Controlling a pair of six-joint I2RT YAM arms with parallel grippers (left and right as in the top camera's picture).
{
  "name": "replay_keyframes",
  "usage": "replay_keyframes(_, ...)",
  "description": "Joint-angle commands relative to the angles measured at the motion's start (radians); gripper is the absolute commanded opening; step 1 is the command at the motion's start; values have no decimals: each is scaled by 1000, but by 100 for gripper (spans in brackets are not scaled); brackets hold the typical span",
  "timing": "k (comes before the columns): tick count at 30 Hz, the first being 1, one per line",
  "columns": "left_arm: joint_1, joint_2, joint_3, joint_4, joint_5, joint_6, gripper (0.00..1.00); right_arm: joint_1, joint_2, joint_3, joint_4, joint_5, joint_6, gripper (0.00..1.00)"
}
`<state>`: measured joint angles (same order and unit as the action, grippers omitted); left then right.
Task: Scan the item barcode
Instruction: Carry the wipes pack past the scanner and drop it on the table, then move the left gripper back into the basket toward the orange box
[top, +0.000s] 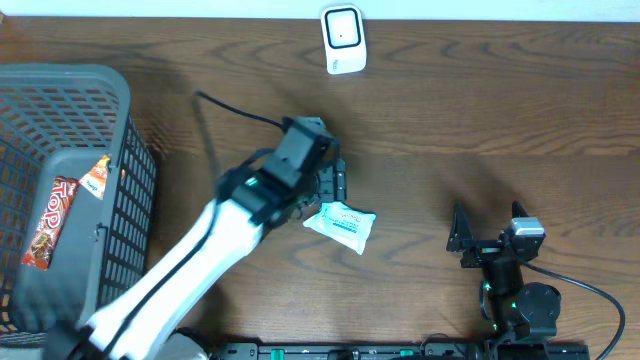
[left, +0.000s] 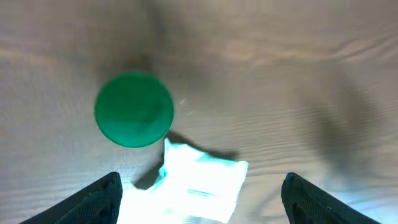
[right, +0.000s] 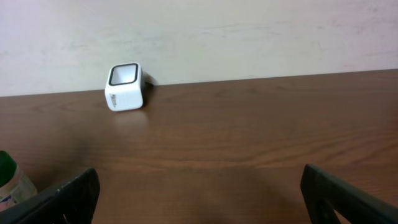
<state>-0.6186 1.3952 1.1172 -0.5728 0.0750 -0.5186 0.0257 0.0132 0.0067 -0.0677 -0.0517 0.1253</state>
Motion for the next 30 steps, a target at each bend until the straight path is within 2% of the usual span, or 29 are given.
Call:
replay_keyframes(1, 44, -142, 40, -17, -4, 37, 82, 6, 0, -1, -3, 2, 8, 99)
replay_keyframes(5, 126, -250, 88, -60, -5, 68, 82, 6, 0, -1, -3, 2, 8, 99)
replay_keyframes(10, 286, -318, 213, -193, -5, 109, 82, 6, 0, -1, -3, 2, 8, 99)
replay_keyframes(21, 635, -323, 513, -380, -31, 119, 83, 6, 0, -1, -3, 2, 8, 99)
replay_keyframes(30, 977, -303, 590, -485, -61, 117, 83, 6, 0, -1, -3, 2, 8, 99)
